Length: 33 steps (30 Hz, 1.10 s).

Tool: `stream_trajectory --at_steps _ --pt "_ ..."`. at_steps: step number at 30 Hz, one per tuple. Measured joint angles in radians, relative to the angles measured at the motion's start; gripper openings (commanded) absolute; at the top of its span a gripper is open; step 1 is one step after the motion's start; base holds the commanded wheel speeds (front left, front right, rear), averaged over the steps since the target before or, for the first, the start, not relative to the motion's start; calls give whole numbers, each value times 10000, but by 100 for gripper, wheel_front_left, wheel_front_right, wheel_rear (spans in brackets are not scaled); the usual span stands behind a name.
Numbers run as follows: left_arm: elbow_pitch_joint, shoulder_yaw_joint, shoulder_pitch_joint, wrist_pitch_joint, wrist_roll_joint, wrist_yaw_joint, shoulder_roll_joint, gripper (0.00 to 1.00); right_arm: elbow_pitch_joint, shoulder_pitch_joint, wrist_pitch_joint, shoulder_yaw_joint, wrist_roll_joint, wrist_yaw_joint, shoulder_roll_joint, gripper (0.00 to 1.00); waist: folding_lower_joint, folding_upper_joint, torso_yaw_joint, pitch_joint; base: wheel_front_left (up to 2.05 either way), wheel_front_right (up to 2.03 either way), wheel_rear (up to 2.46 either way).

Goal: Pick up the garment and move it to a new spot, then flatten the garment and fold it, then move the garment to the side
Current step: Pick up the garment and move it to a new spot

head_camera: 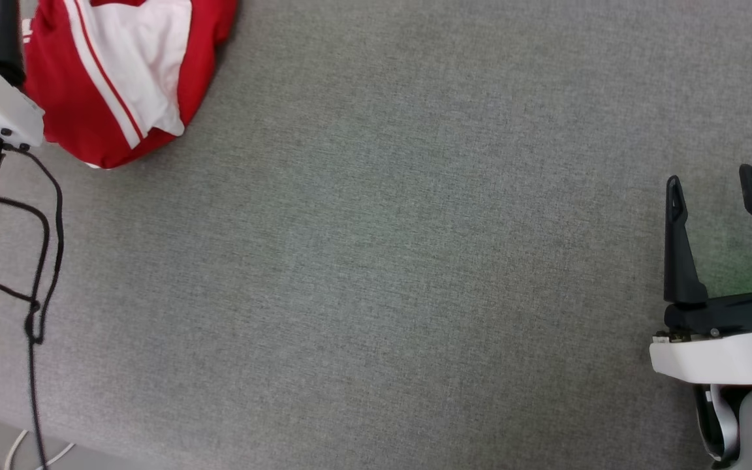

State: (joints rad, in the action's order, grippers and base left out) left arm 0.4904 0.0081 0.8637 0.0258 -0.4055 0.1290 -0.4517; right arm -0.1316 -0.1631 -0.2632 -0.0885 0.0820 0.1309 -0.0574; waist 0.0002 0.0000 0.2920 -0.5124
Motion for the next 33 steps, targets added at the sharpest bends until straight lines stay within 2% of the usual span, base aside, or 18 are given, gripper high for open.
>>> stream_trajectory --at_steps 2,6,13,18,22,23,24,29,33 --pt "221 -729 172 -1093 -614 2 -477 100 -67 -25 -2 6 2 0 -29 100 0 0 -61 -147 0 0 0" --pt "426 -1893 555 -3350 -1824 2 -1024 100 -174 -127 -2 8 69 0 -79 100 0 0 -135 -419 0 0 0" --pt "629 -3405 1077 -6976 -3375 2 -1689 100 -236 -478 -2 153 75 0 -249 100 0 0 -257 -916 0 0 0" --pt "865 -4163 1209 -8422 -3971 0 -1835 100 -230 -624 -2 226 77 0 -251 100 0 0 -466 -1181 0 0 0" --pt "957 -4608 1292 -8715 -4123 -12 -2010 100 -190 -652 -4 245 75 0 -240 100 -2 0 -620 -1258 0 0 0" --pt "966 -4684 1294 -8713 -4228 -12 -2019 92 -161 -668 -4 245 73 0 -236 100 -2 0 -647 -1249 0 0 0" --pt "978 -4773 1299 -8667 -4276 -13 -2044 0 -128 -678 -4 242 73 0 -234 100 -2 0 -665 -1225 0 0 0" --pt "989 -5168 1299 -8153 -4445 -8 -2134 0 17 -674 -2 242 54 0 -190 100 -1 0 -692 -914 0 0 0" --pt "757 -5427 1476 -7461 -4393 2 -2493 0 134 -601 -2 288 -50 0 -113 100 -1 0 -674 -450 0 0 0"
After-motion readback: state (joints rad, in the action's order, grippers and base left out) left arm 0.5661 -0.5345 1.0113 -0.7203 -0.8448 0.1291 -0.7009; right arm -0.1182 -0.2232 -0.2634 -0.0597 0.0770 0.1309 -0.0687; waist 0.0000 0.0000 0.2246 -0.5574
